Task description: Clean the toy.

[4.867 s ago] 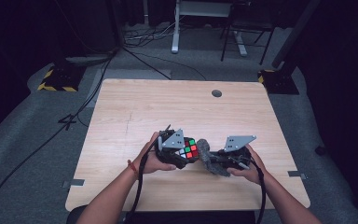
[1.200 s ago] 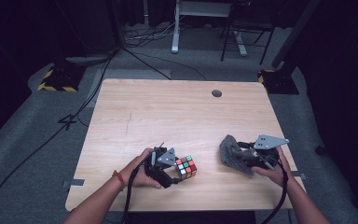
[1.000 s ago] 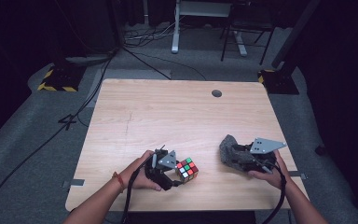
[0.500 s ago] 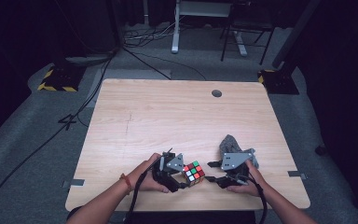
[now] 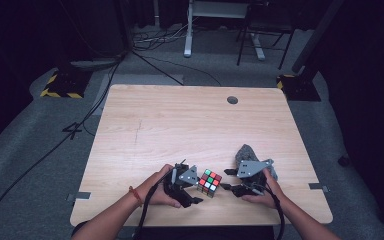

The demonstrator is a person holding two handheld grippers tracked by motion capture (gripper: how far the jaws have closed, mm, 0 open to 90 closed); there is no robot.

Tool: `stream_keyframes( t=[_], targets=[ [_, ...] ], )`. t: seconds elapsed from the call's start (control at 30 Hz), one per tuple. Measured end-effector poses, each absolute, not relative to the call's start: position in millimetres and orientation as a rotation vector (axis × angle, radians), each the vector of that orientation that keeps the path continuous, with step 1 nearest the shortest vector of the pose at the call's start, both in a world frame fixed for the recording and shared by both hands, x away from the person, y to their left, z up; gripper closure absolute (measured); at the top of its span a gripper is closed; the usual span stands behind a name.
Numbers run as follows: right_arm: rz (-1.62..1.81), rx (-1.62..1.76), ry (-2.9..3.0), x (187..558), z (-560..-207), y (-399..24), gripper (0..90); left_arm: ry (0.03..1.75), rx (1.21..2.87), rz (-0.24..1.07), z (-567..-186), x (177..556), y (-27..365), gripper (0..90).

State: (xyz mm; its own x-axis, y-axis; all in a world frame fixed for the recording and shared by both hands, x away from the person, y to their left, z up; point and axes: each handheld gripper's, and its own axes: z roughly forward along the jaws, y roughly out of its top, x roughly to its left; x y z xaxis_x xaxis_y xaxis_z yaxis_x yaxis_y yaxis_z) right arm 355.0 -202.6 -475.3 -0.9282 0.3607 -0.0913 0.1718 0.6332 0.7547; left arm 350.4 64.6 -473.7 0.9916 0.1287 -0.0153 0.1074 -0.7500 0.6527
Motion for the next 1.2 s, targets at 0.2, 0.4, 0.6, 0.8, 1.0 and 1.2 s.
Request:
stream_keyframes(
  t=[0.2,0.4,0.6,0.8,1.0,1.2],
  targets=[
    [1.179,0.410,2.629,354.0,-474.7,-201.5,47.6,0.216,2.362,0.045,-465.6,365.1,64.1,17.6],
    [1.187,0.418,2.632,354.7,-475.4,-200.6,47.0,0.134,2.363,0.044,-461.0,377.5,45.5,15.5],
    [1.209,0.407,2.627,354.1,-474.6,-197.3,46.4,0.105,2.377,0.009,-465.5,380.6,42.2,16.9],
    [1.224,0.393,2.612,354.0,-472.1,-191.4,46.2,0.113,2.380,0.011,-467.8,381.3,48.9,17.4],
    [1.244,0.393,2.585,353.9,-470.2,-185.5,46.1,0.114,2.380,0.016,-468.9,382.3,55.6,17.7],
    [1.243,0.400,2.561,354.6,-467.5,-182.1,46.1,0.128,2.391,0.036,-468.6,383.0,61.2,21.4]
  ],
)
